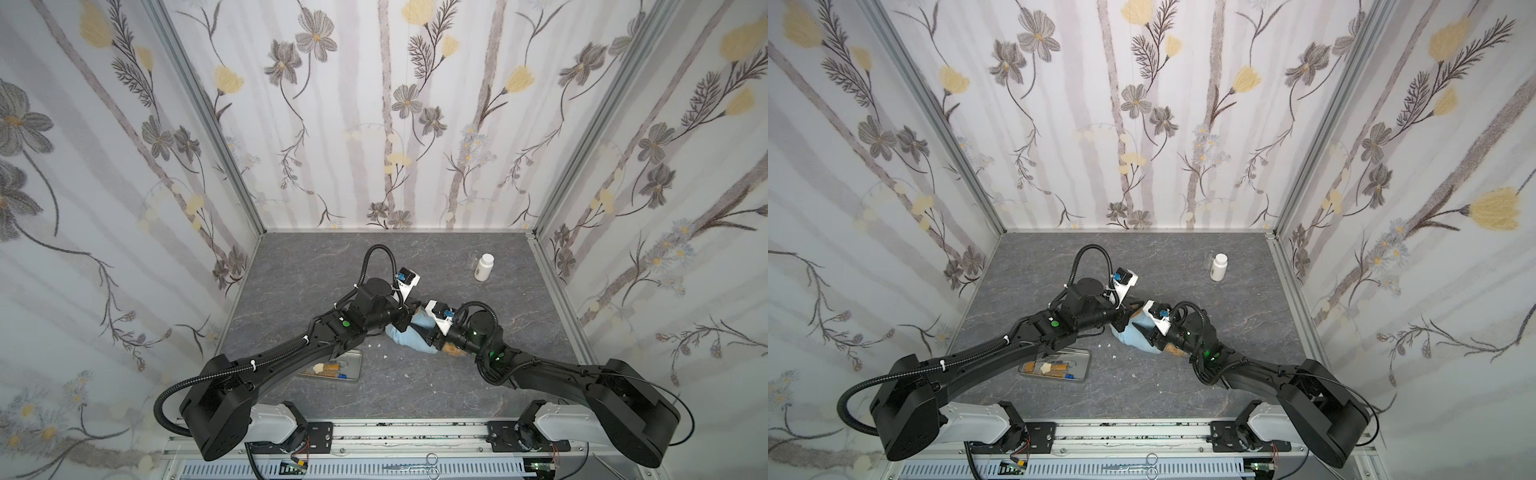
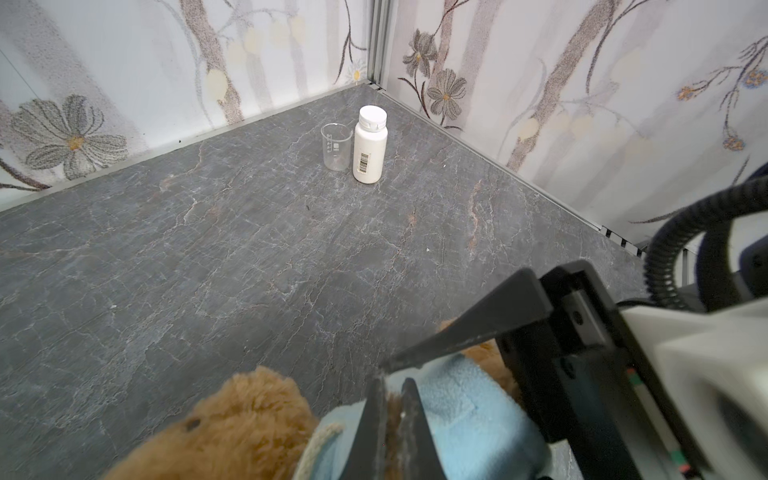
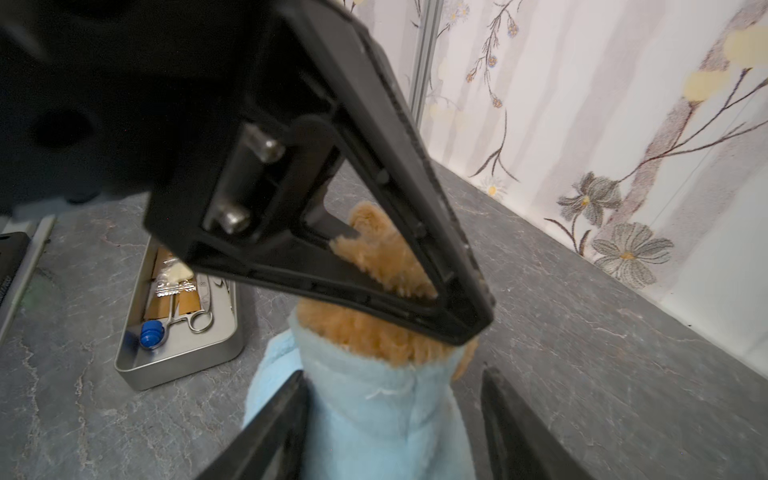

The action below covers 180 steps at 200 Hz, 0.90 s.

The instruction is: Dress the teddy bear

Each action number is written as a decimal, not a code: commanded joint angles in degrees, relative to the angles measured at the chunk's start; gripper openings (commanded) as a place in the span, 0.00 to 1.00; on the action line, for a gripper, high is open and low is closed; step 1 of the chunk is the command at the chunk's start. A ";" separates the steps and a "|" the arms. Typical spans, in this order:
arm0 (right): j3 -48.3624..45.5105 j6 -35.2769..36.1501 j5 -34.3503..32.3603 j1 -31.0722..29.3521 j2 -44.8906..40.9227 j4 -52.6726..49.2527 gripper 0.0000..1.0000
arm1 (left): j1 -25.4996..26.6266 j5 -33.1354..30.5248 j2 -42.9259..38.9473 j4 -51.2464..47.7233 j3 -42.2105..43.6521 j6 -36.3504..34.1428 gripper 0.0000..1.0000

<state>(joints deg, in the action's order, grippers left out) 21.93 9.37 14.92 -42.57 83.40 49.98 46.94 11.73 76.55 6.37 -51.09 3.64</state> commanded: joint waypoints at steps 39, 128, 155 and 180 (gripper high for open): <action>-5.46 -5.74 -1.96 0.05 10.62 18.52 0.38 | -1.37 5.26 -2.86 7.87 -0.62 4.65 0.00; -0.13 -9.64 2.69 3.17 -8.94 0.27 0.88 | -7.51 -6.39 5.89 8.48 -6.92 -8.10 0.00; 1.89 -13.71 3.58 7.90 -15.12 -5.49 0.90 | -8.69 -7.37 12.09 9.13 -13.16 -9.70 0.00; 4.75 -15.14 -2.10 12.24 -19.51 -13.50 0.90 | -8.87 -8.24 17.05 10.15 -19.26 -9.22 0.00</action>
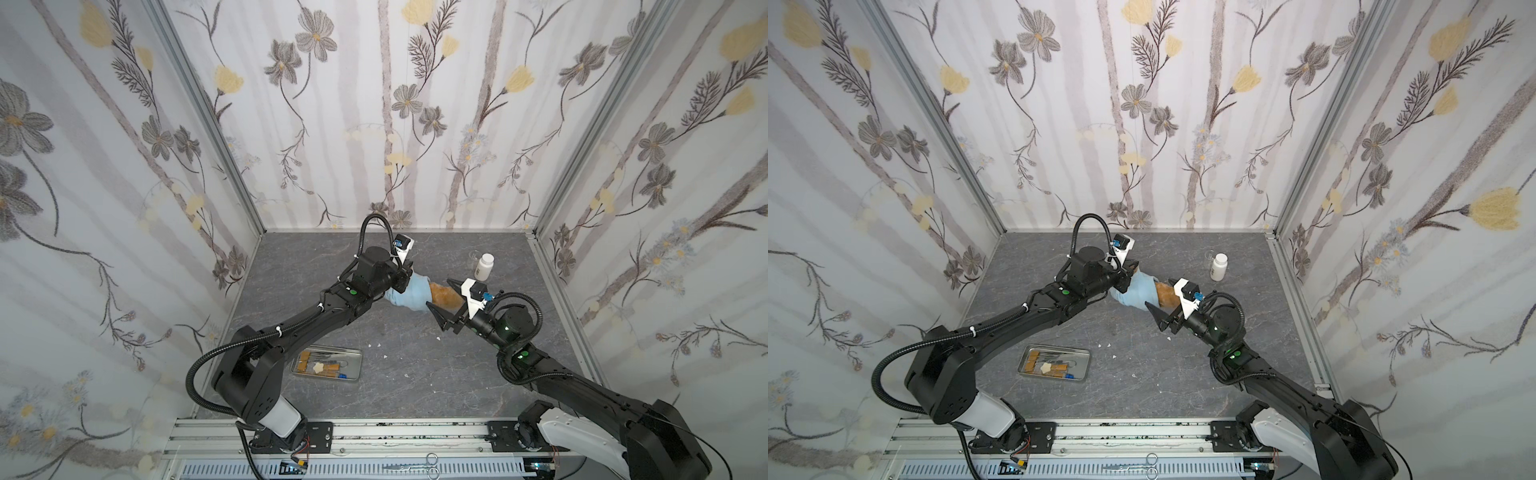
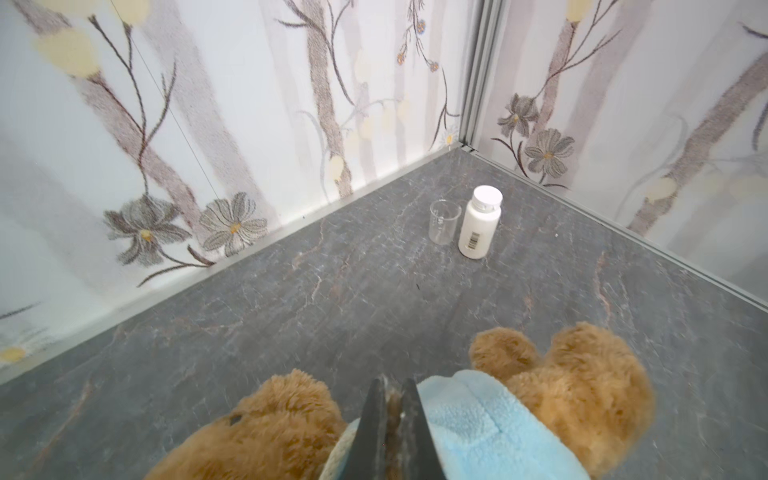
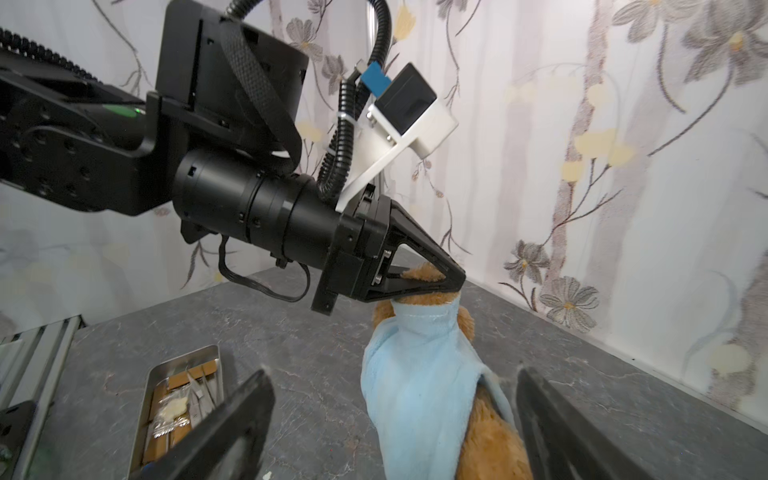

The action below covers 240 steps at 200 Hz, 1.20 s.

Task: Dress the teddy bear
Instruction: 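Lay the bear on the table with both grippers holding the hoodie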

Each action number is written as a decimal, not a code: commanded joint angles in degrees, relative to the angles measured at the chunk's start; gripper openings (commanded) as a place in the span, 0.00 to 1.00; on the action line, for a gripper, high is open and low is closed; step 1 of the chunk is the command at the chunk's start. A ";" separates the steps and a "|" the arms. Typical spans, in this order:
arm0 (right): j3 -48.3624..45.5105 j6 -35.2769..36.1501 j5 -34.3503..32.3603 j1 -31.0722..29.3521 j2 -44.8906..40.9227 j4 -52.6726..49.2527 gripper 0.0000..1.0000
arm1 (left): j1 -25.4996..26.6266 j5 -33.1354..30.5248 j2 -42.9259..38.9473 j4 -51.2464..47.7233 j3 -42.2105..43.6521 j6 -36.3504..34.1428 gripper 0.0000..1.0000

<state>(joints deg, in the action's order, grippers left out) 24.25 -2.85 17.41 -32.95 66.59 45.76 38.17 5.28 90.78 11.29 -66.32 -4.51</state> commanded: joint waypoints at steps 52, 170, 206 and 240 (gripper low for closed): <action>5.52 -4.53 -13.27 4.12 -1.43 -19.54 0.87 | 1.23 3.13 2.37 10.46 9.85 2.27 0.01; 18.44 -17.39 0.76 1.85 21.65 -34.38 0.74 | 5.25 -3.37 -32.70 5.89 33.93 21.85 0.80; 26.03 -15.28 1.05 0.57 30.95 -36.20 0.66 | -7.19 -4.57 -22.41 -9.00 24.32 34.36 0.83; 26.00 -14.01 0.54 -0.70 36.55 -37.49 0.51 | -11.63 1.59 -16.17 -9.36 25.50 38.05 0.92</action>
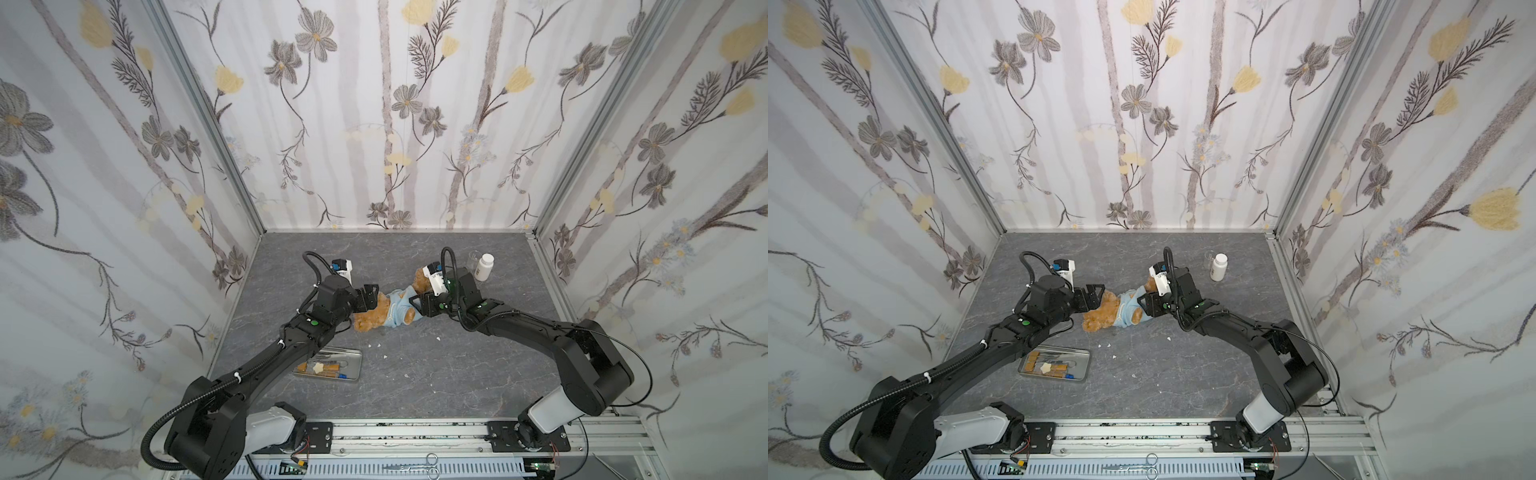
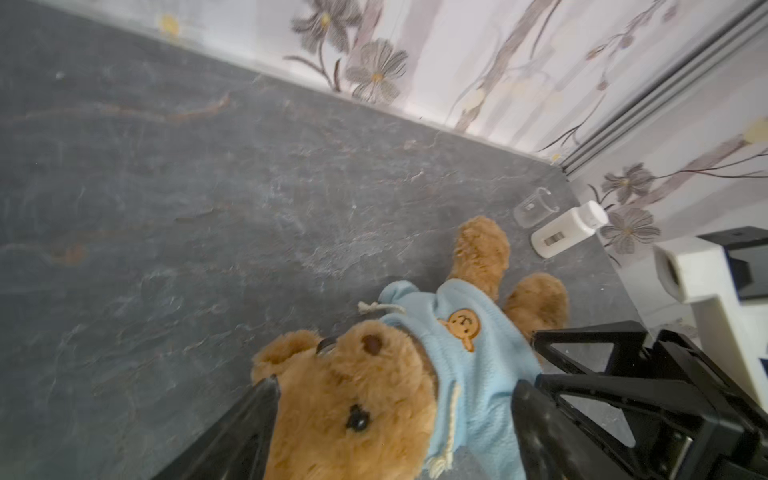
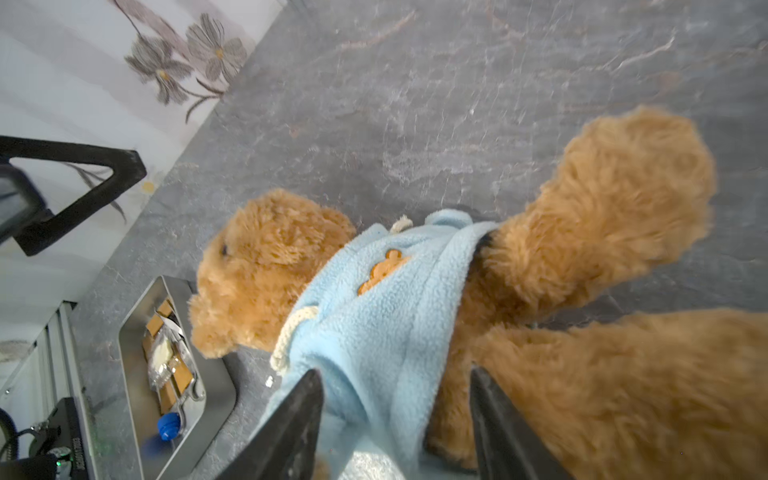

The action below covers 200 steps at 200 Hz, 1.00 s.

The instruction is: Dress the teddy bear

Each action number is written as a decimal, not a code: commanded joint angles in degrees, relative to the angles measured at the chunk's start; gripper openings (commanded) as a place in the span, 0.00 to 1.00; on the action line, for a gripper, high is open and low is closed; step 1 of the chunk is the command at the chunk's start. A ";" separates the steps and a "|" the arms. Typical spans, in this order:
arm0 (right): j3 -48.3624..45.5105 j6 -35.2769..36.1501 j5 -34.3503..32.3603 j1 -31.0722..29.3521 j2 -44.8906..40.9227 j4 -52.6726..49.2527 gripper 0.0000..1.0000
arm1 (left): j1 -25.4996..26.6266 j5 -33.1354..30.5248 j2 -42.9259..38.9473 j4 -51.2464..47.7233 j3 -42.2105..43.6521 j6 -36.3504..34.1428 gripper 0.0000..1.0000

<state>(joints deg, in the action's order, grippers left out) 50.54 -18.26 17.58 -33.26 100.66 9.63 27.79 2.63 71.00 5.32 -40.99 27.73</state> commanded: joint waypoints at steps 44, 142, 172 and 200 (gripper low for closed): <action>-6.01 1.49 -0.23 -1.86 3.01 1.88 0.44 | -1.12 12.68 14.69 0.57 -0.53 10.76 0.94; -16.51 5.26 -3.74 -3.31 -14.56 3.84 0.63 | 1.52 14.06 18.48 15.81 4.93 15.18 0.11; -18.27 5.15 -3.15 -3.07 -21.75 2.61 0.66 | 1.94 14.75 16.49 19.59 5.60 7.61 0.00; -15.05 5.81 -2.17 0.32 -24.91 -2.41 0.69 | 2.01 12.77 11.01 22.65 5.76 -3.11 0.00</action>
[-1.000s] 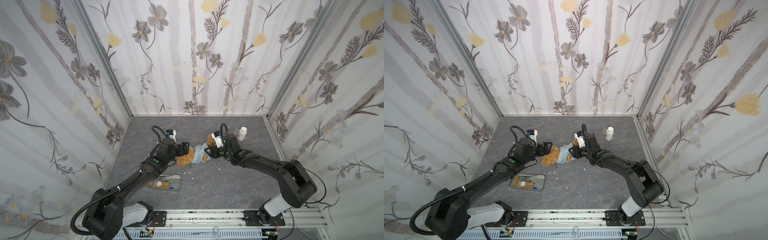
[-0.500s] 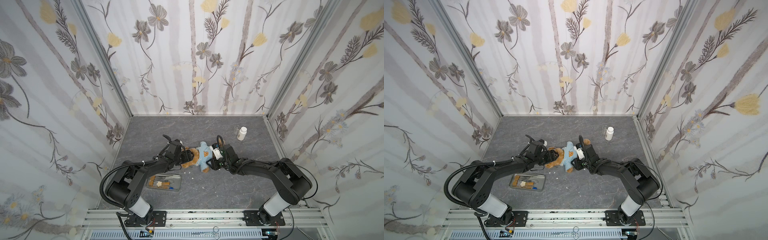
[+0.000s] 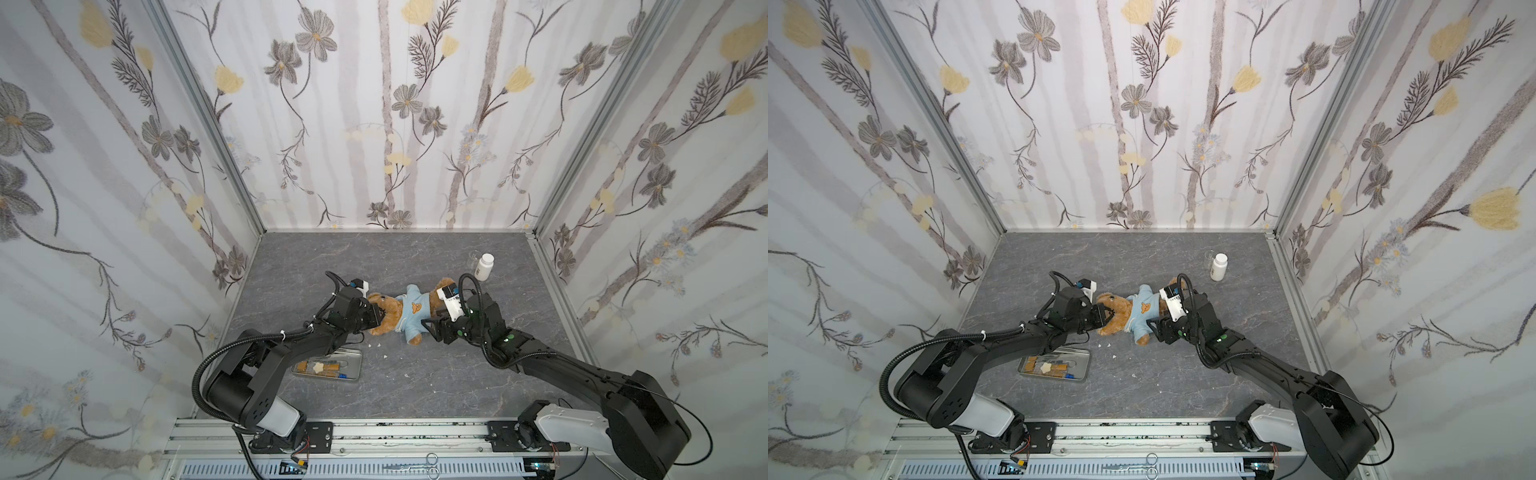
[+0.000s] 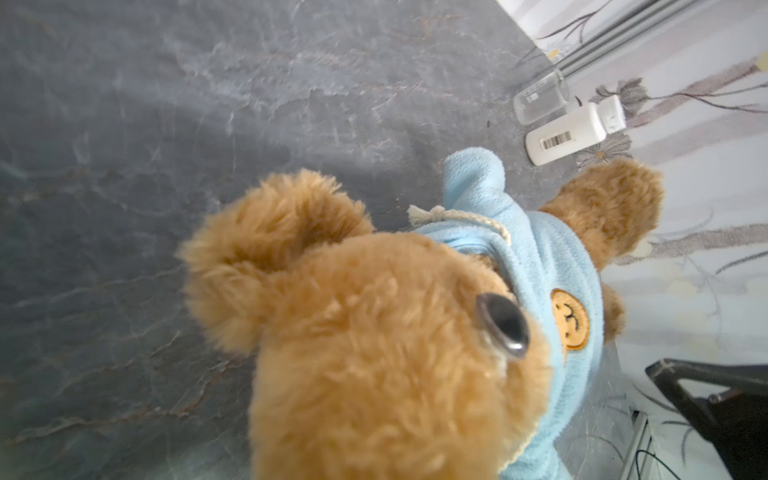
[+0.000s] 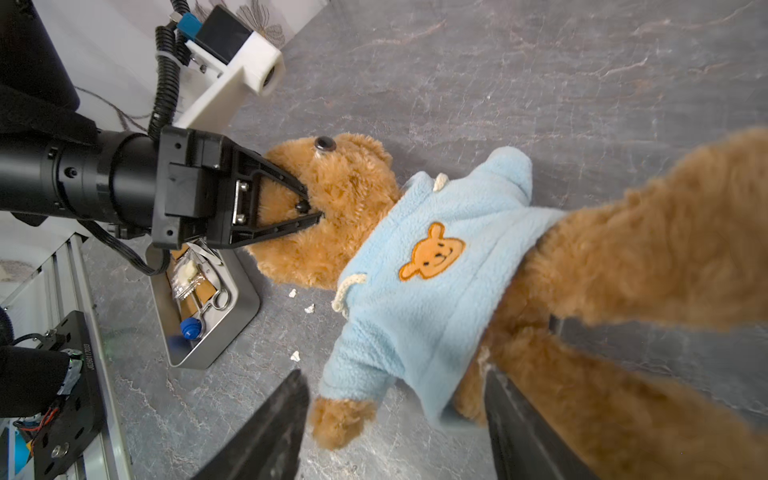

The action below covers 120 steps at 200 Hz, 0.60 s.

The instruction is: Dress the teddy bear

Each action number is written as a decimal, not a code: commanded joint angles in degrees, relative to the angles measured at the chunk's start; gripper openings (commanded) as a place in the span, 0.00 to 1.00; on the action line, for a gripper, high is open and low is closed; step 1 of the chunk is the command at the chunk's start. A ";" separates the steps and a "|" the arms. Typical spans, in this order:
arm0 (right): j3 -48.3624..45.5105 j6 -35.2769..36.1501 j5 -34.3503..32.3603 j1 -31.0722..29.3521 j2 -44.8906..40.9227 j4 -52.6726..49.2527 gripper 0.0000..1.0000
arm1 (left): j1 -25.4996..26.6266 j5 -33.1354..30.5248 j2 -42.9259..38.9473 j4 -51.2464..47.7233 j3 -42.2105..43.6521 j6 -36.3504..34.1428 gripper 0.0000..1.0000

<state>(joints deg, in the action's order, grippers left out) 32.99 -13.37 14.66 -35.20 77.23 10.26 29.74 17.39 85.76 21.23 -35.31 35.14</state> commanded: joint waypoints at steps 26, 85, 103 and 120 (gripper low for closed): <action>6.03 1.55 8.23 2.57 -0.88 -7.80 0.63 | 0.06 -6.18 -7.83 7.00 -0.33 -14.48 0.00; -3.96 -15.22 0.83 -7.63 2.39 8.69 0.42 | 1.58 -9.21 -9.14 5.33 0.51 -6.69 0.00; -3.87 -17.11 -1.46 -9.41 5.89 11.01 0.45 | 2.49 -9.47 -8.91 5.31 0.42 -5.48 0.00; -4.58 -18.60 -2.08 -10.24 8.14 15.17 0.44 | 3.30 -9.21 -8.25 5.29 0.33 -5.12 0.00</action>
<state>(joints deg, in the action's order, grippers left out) 28.97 -26.79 15.90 -44.45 82.98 15.16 32.29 9.17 77.10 24.56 -34.92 27.51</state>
